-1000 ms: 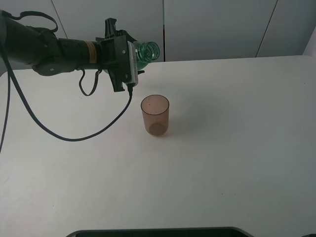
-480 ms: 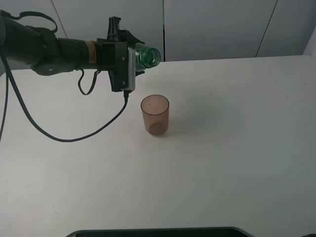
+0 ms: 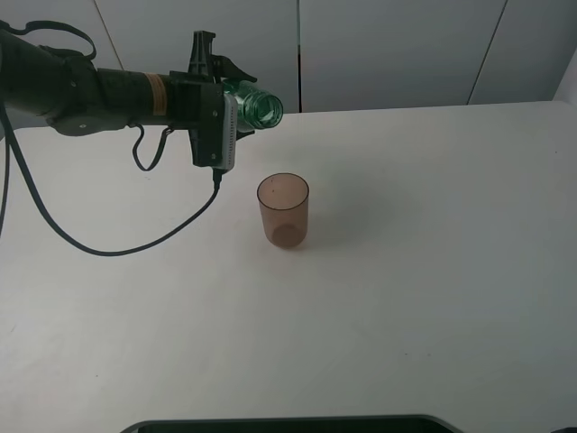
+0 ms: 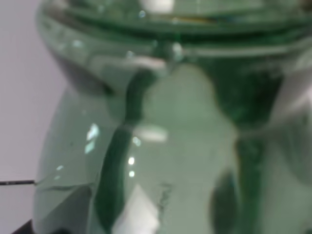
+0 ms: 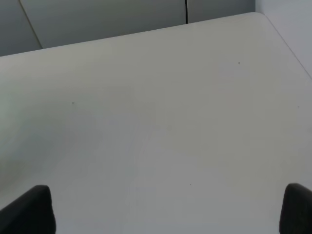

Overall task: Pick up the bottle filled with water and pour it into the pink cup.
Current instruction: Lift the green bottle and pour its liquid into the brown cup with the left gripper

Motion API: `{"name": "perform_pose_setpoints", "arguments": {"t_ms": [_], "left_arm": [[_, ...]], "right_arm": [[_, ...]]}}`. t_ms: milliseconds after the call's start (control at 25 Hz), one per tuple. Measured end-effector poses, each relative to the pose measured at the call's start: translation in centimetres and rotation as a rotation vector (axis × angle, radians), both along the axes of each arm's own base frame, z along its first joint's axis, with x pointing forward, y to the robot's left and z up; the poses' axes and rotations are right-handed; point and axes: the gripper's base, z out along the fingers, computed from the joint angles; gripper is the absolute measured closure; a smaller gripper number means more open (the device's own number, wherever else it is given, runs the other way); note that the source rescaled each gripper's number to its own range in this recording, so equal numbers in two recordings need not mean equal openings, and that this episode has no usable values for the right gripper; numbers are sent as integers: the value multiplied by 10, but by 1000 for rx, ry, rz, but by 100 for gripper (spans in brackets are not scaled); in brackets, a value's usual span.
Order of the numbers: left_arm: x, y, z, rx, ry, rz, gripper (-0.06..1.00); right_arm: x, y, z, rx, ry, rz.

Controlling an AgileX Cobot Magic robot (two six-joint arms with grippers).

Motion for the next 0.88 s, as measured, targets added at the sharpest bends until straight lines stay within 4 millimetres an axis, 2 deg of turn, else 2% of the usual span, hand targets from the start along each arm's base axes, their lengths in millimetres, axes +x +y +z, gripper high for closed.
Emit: {"name": "perform_pose_setpoints", "arguments": {"t_ms": [880], "left_arm": [[-1, 0, 0, 43, -58, -40, 94]], "right_arm": [[0, 0, 0, 0, 0, 0]]}}
